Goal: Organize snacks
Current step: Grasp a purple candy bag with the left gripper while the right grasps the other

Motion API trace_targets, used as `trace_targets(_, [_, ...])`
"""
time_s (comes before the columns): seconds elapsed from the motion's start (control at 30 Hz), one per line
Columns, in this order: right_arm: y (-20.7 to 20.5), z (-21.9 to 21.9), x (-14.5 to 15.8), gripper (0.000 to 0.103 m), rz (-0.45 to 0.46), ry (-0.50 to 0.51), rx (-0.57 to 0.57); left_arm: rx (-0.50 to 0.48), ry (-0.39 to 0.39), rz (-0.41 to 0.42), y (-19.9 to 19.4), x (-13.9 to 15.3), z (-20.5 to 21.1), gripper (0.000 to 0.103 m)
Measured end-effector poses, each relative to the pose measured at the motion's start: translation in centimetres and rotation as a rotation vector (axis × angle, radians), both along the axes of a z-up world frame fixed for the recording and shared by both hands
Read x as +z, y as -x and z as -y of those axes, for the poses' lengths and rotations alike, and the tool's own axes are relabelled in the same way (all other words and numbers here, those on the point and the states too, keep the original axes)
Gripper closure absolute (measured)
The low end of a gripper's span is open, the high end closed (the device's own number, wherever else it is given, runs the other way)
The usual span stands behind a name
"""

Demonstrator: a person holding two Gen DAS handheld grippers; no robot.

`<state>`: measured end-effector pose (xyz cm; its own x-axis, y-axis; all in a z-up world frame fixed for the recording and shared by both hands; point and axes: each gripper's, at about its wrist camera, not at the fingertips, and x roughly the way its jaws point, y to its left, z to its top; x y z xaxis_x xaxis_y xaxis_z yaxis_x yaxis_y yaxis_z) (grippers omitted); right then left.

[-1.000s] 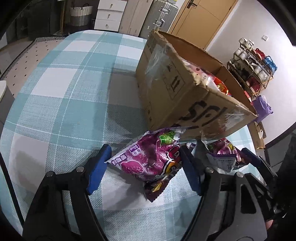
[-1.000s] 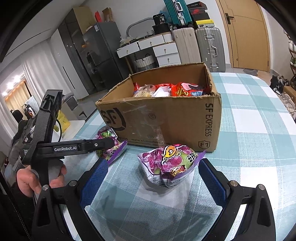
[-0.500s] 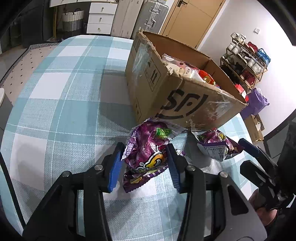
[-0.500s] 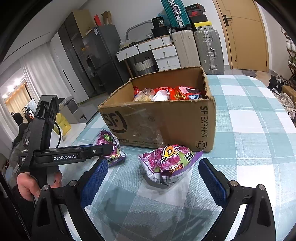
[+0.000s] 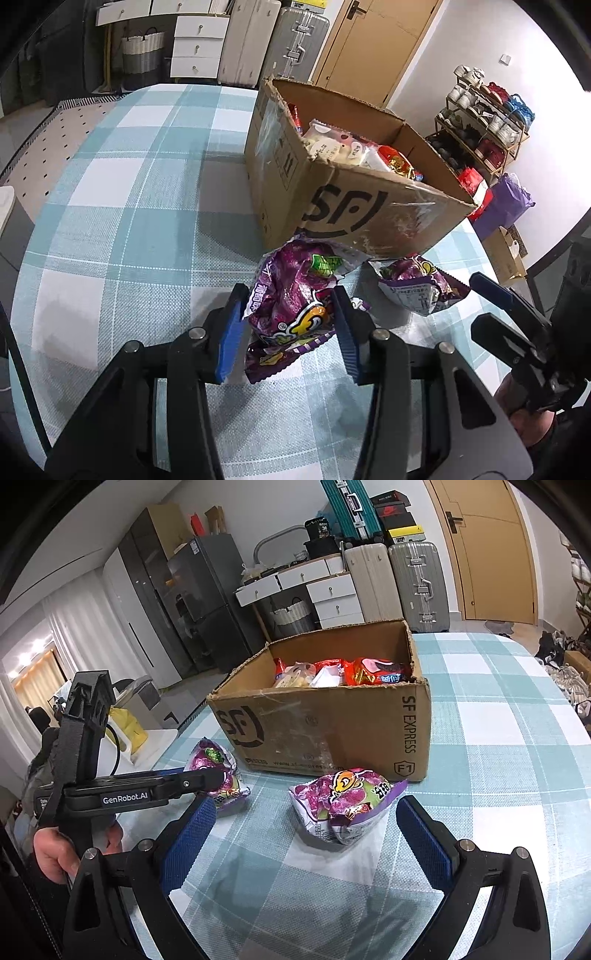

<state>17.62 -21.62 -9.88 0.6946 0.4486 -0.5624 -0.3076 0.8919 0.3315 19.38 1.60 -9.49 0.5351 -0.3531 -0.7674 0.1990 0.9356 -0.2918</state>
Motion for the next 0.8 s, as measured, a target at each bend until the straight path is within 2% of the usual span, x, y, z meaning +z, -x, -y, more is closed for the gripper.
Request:
trace_targets(0.3, [-0.9, 0.6, -0.8, 0.003, -0.024, -0.017, -0.02, -0.008, 0.002, 0.0, 1.1, 0.8, -0.1, 0.06])
trace_targets(0.57, [-3.1, 2.1, -2.8, 0.003, -0.114, -0.108, -0.002, 0.009, 0.018, -0.024, 1.7, 0.2, -0.5, 0.06])
trace_targets(0.8, [-4.6, 1.4, -3.8, 0.003, -0.147, -0.087, 0.017, 0.004, 0.016, -0.031, 1.7, 0.1, -0.5, 0.06])
